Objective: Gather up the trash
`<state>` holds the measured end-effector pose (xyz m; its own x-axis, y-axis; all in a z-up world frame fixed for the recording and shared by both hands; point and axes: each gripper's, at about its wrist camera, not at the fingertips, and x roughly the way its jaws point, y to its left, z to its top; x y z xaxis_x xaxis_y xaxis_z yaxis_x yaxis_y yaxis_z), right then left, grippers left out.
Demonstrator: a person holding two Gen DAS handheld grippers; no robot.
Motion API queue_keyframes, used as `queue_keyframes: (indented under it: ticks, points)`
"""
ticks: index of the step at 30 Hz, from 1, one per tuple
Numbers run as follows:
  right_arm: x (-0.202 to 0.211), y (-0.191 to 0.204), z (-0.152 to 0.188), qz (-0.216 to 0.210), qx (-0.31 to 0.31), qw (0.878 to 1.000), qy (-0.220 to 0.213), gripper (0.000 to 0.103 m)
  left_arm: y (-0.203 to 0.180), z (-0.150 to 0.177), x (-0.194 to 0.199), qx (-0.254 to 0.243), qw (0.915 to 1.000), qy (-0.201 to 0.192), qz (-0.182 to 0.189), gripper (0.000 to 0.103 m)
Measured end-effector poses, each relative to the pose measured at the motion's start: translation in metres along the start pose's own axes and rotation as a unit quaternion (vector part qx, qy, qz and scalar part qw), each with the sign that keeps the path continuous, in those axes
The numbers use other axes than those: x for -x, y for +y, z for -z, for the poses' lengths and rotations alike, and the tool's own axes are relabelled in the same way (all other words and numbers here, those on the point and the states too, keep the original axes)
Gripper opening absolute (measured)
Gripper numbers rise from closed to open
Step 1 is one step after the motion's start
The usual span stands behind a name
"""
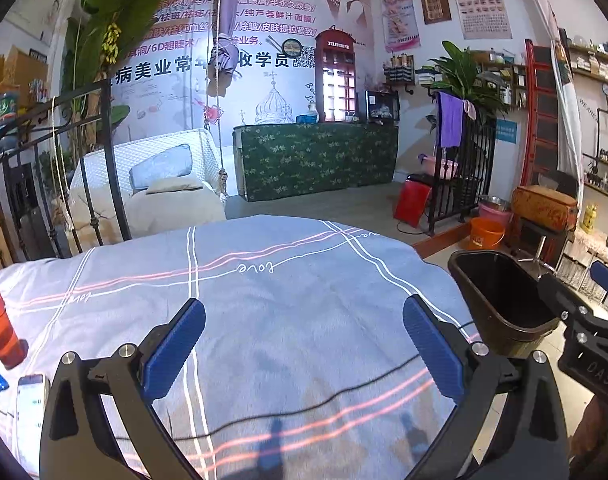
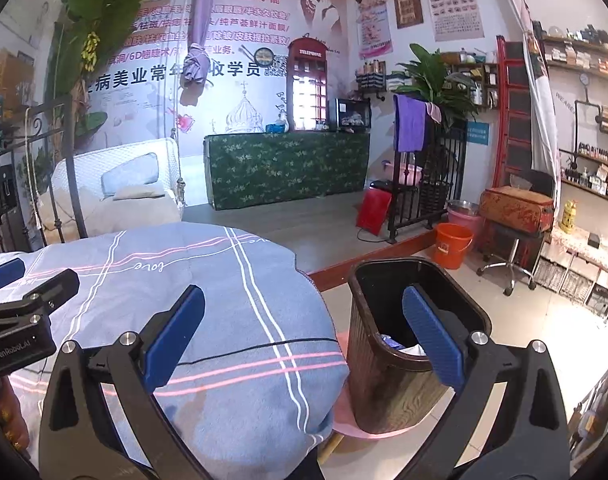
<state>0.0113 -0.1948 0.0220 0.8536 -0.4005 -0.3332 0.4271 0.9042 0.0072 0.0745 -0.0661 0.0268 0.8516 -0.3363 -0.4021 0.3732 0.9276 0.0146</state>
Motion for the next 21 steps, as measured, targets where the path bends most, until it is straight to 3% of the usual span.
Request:
queue_keyframes:
  ticks: [11,21]
  points:
    - [0.028,0.009,0.011,-0.003,-0.003,1.0,-0.017,0.098,0.008,0.013,0.027,0.021,0.9995,-0.022,-0.006,0.098]
    - [0.03,0.002,0.006,-0.002,-0.01,1.0,-0.021,0.098,0.006,0.012,0.032,0.024,0.9991,-0.034,-0.004,0.098]
